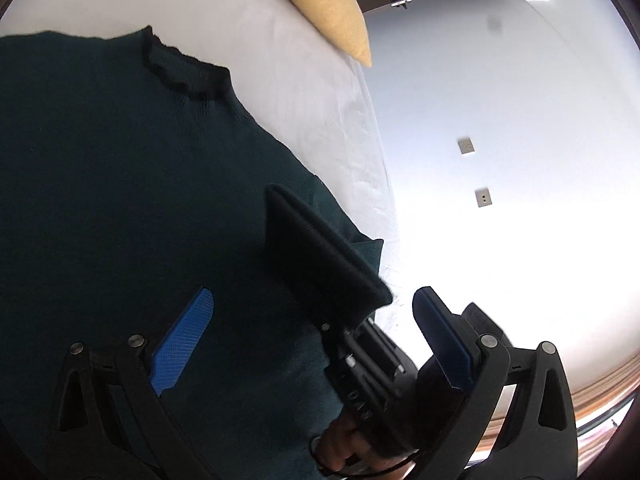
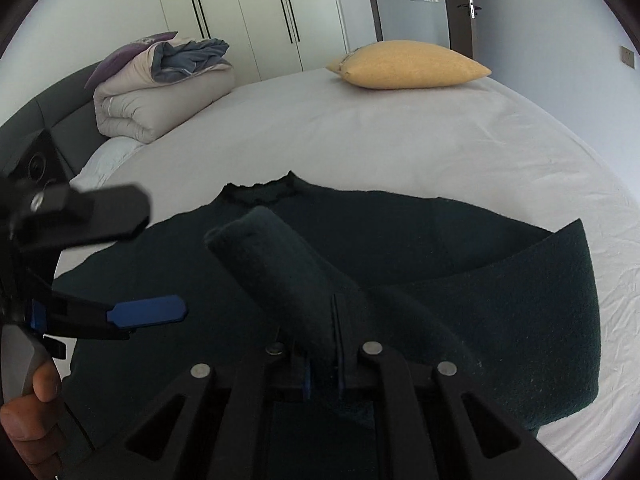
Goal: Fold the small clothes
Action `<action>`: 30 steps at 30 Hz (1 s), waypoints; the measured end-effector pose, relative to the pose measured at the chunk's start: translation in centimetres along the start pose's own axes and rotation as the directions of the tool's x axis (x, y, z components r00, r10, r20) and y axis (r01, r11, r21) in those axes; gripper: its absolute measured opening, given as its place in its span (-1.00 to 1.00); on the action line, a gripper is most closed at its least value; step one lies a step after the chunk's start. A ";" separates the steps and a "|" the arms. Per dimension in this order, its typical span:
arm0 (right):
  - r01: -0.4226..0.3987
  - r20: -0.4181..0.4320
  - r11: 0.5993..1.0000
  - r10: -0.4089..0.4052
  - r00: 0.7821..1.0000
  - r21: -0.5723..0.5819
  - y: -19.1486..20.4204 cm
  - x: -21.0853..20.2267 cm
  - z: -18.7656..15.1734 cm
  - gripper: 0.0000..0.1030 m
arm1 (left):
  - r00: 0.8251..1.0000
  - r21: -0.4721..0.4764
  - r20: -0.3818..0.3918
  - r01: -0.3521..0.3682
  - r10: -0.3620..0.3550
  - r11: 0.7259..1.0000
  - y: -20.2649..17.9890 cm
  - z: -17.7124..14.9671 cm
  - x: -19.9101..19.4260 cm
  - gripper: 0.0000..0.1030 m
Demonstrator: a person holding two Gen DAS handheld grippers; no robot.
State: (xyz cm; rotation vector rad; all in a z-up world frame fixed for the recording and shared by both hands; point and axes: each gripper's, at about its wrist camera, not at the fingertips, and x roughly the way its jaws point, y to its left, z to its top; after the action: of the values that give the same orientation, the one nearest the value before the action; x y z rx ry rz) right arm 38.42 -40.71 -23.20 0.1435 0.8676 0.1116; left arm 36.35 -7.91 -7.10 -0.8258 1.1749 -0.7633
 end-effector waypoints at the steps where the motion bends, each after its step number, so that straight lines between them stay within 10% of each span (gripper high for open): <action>1: 0.011 0.000 1.000 -0.011 1.000 -0.017 0.4 -0.3 -0.2 -0.81 | 0.999 -0.031 -0.004 0.032 -0.032 0.999 0.3 0.4 0.3 0.96; 7: 0.052 0.006 0.996 -0.052 0.999 -0.074 1.9 -0.1 -1.9 -0.81 | 0.999 -0.063 -0.030 0.037 -0.039 0.997 0.7 1.9 1.7 0.96; 13: 0.041 0.001 0.993 -0.041 0.999 -0.109 2.8 -0.2 -2.2 -0.81 | 0.994 -0.117 -0.101 0.020 -0.032 0.993 1.9 2.2 4.7 -0.45; 15: 0.035 -0.007 0.994 -0.036 0.999 -0.105 2.8 -0.4 -2.1 -0.77 | 0.995 -0.115 -0.095 0.003 -0.014 0.993 2.2 2.1 5.2 -0.64; 17: 0.005 -0.015 0.998 -0.006 1.000 -0.055 1.9 -1.1 -2.0 -0.64 | 0.996 -0.107 -0.089 0.004 -0.014 0.994 2.3 2.0 5.3 -0.84; 21: -0.137 0.000 0.968 0.140 0.990 0.211 -3.2 -4.4 -2.5 0.26 | 0.999 -0.075 -0.051 -0.013 0.009 0.997 1.9 2.2 4.3 -0.88; 24: -0.226 0.076 0.841 0.217 0.973 0.492 -9.5 -6.9 -4.6 0.39 | 0.999 -0.005 -0.003 -0.048 0.048 0.999 0.7 2.3 1.5 -0.88; 30: -0.472 0.298 0.317 0.466 0.833 0.823 -15.4 -4.1 -9.8 0.49 | 0.993 0.041 0.103 -0.064 0.060 0.997 -0.8 4.0 -3.9 -0.88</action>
State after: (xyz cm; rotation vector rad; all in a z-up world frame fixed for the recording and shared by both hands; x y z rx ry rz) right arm 28.84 -55.72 -29.00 1.4271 0.7741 0.2045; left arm 39.32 -4.34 -3.84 -0.7790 1.0846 -0.6863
